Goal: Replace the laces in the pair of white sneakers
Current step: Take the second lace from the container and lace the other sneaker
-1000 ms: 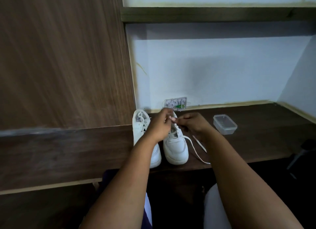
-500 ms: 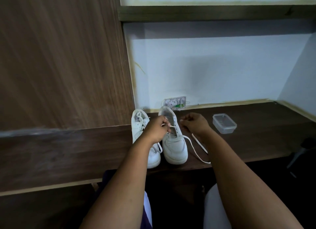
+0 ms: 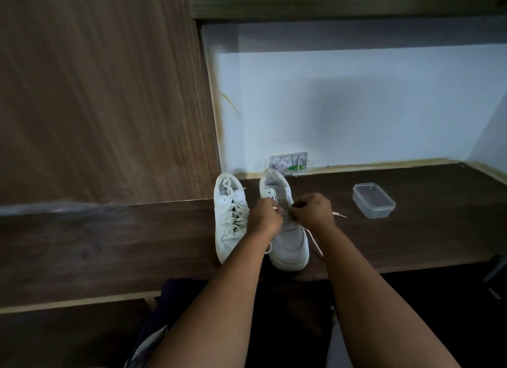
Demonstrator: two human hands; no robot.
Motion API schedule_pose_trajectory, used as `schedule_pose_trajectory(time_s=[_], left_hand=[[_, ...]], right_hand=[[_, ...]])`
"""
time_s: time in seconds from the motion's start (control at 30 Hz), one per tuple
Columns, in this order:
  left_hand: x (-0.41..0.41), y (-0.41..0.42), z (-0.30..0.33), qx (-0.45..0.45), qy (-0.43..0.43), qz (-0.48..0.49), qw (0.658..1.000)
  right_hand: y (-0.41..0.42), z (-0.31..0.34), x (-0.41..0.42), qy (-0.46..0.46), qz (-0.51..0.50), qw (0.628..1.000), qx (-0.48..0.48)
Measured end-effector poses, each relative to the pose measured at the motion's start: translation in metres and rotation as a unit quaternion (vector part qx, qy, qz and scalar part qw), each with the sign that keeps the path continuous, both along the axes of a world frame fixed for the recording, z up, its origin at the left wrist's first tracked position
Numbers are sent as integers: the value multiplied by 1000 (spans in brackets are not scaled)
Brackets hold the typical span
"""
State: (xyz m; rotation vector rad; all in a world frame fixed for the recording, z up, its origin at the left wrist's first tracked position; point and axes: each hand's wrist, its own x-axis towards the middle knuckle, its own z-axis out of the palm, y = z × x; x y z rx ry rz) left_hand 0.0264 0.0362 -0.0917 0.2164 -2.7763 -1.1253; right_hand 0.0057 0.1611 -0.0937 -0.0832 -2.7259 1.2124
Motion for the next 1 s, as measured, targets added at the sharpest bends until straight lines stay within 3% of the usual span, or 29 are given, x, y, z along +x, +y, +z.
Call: schedule_pose_trajectory(time_s=[0.13,0.3,0.6,0.77,1.0], left_hand=[[-2,7,-10,-48,15,-9,999],[-5,15,-20,-28,21,32,999],[-1,17,-22,-36,25,50,998],[4,19,-21,-138,64,64,986],[4,19,-15,-173,76,47,981]], right_hand=[[10,-2,-6,-63,8,993,-96],[15,-8,-12,-93,18,979,-180],[17,-10,-10,-114,24,966,-229],[15,-8,-6,-111,17,967,-227],[13,-7,-3,-89,9,972,-215]])
